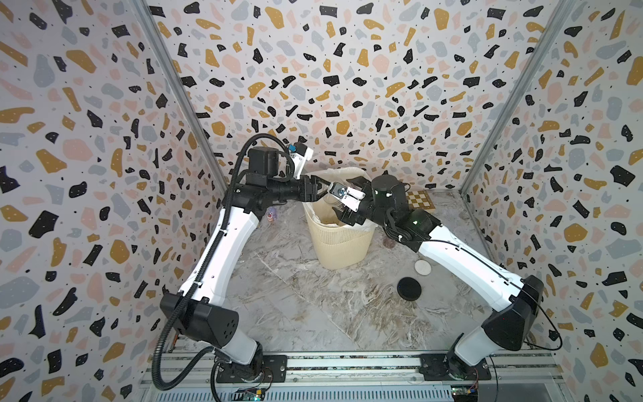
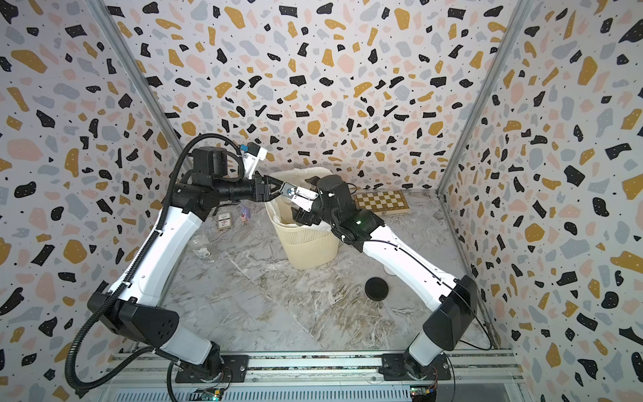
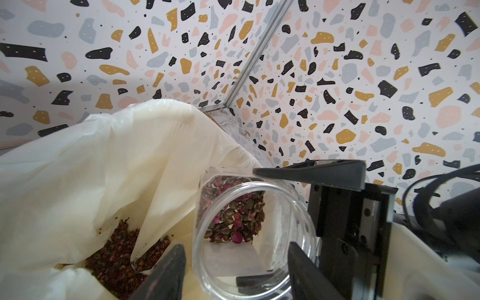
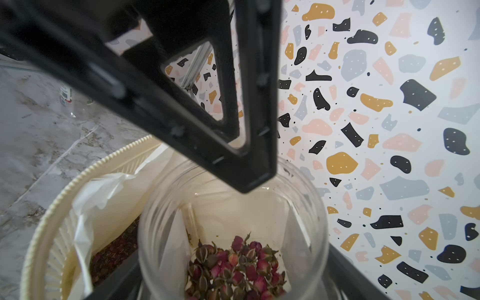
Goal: Empty the moldy dried flower tea in the jars
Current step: Pour the moldy dried flower tea into the trash bin.
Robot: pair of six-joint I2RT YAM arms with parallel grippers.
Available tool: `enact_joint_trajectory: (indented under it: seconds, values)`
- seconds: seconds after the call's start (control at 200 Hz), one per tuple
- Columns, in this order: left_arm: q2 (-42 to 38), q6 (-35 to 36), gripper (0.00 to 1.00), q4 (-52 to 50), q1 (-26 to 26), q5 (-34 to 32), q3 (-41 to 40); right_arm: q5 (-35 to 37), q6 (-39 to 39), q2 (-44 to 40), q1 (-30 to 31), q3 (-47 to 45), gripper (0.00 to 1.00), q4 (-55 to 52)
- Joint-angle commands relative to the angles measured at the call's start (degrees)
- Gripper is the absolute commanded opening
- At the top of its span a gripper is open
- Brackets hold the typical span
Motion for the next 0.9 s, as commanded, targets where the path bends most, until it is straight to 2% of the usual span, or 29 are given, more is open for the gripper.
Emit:
enact_joint_trajectory:
  seconds: [0.0, 0.095, 0.2, 0.536, 0.721, 0.786, 0.896]
  values:
    - [1.3, 2.1, 0.6, -1.7, 0.1, -2.1, 2.1, 0.6, -0.2, -2.1, 0.3, 2.6, 0.65, 0.6]
    - [1.6, 3.1, 0.59, -2.7, 0.1, -3.5, 2.7, 0.7, -0.2, -2.1, 0.3, 2.4, 0.65, 0.3]
    - [2.5, 2.6, 0.57, -2.4, 0.0, -2.3, 3.4, 0.4, -0.3, -1.9, 0.3, 2.4, 0.65, 0.2]
    - [4.4, 1.5, 0.24, -1.5, 0.0, -1.6, 4.3, 2.8, -1.8, -1.8, 1.3, 1.7, 0.64, 0.4]
    - [5.2, 1.6, 0.16, -1.9, -0.2, -0.9, 4.8, 3.0, -1.9, -1.7, 1.6, 1.6, 0.65, 0.5]
    - [5.2, 1.7, 0.14, -1.9, -0.3, -1.1, 4.7, 3.1, -1.9, -1.6, 1.7, 1.5, 0.68, 0.5]
    - [5.4, 1.5, 0.09, -1.9, -0.3, -0.8, 4.8, 3.2, -1.5, -1.5, 1.7, 1.9, 0.8, -0.1]
